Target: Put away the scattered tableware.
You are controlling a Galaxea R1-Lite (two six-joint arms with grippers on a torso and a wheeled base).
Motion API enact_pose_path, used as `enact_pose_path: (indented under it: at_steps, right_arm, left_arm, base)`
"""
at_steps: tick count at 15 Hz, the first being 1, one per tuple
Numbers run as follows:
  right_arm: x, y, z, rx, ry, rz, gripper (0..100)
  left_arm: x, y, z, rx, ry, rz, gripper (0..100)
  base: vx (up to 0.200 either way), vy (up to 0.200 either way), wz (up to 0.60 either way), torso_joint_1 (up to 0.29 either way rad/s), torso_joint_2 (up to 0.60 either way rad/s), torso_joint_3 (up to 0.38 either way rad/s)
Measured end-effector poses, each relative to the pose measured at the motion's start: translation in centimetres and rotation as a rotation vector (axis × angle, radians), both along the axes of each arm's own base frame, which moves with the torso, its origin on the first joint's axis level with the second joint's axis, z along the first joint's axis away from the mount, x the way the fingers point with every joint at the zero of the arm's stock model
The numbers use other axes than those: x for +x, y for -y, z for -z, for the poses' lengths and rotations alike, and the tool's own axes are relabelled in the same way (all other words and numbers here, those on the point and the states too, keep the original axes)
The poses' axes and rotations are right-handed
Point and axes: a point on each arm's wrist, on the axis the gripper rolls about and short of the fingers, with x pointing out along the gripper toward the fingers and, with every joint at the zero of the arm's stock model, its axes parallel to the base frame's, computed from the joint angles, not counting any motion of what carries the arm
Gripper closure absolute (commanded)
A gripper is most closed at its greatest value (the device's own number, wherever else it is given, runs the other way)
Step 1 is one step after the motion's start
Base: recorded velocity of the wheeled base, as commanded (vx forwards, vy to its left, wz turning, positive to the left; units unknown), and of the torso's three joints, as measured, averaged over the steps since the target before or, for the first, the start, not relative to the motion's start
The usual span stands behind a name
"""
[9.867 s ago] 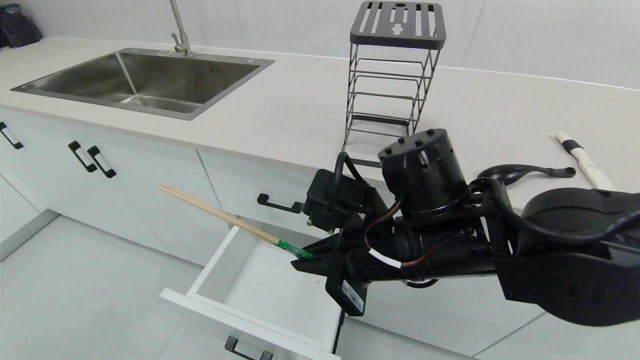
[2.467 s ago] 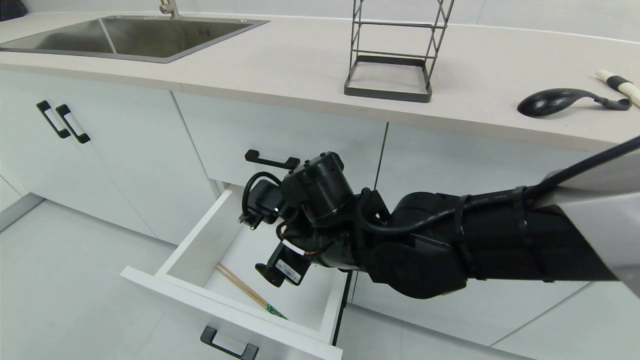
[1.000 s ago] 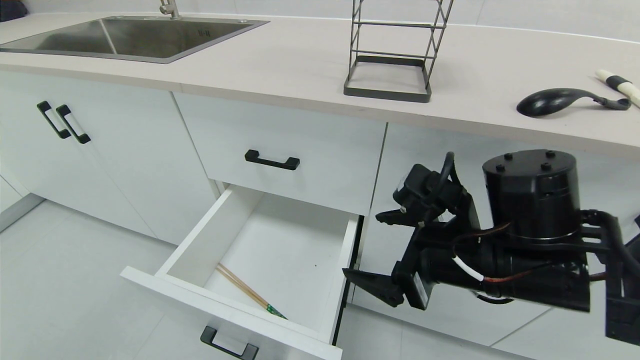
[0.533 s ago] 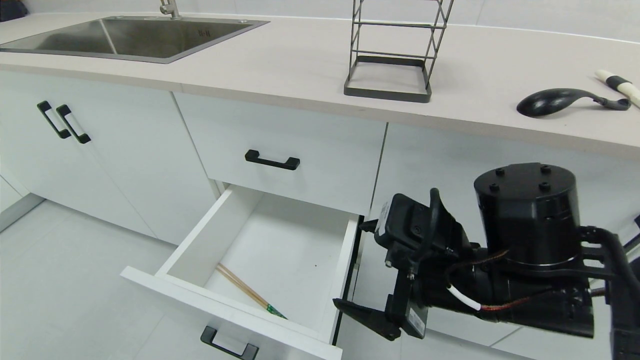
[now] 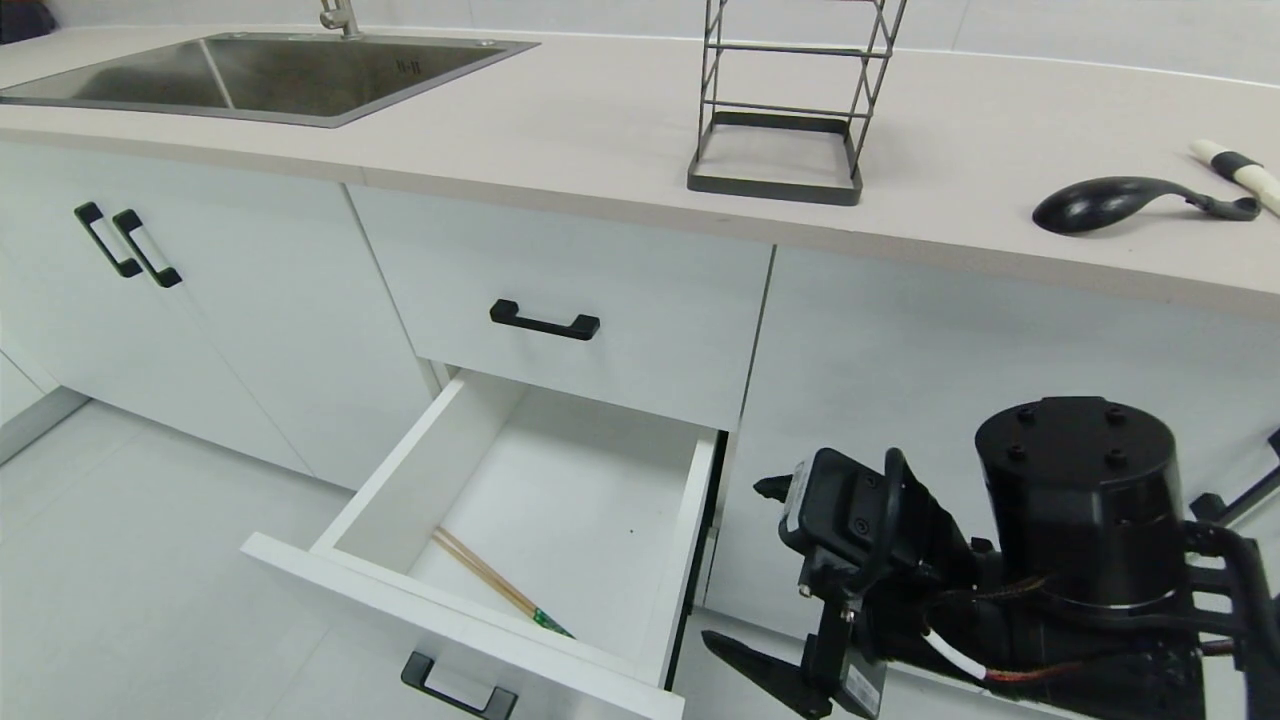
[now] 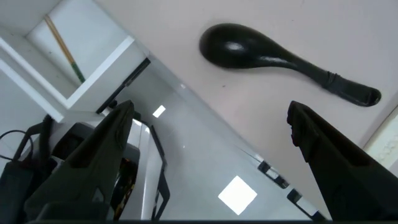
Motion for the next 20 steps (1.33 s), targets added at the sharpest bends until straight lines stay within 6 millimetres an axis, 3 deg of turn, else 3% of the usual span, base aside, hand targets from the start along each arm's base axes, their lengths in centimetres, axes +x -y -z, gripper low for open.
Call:
enact_pose_path:
  at_steps: [6, 16, 20]
  right_arm:
    - [-0.13, 0.26, 0.14, -0.009, 0.000, 0.014, 0]
    - [-0.11, 0.14, 0.15, -0.007, -0.001, 0.010, 0]
    - [0.02, 0.15, 0.13, -0.006, 0.000, 0.015, 0]
  left_arm:
    - [0.00, 0.00, 0.01, 0.000, -0.001, 0.000, 0]
    - [0.00, 0.00, -0.01, 0.000, 0.001, 0.000, 0]
    - [0.00, 0.00, 0.00, 0.000, 0.000, 0.000, 0]
  base:
    - [0.000, 0.000, 0.00, 0.215, -0.15, -0.126]
    - [0.000, 0.000, 0.00, 0.176, -0.55, -0.214]
    - [0.000, 0.000, 0.00, 0.370, -0.48, -0.239]
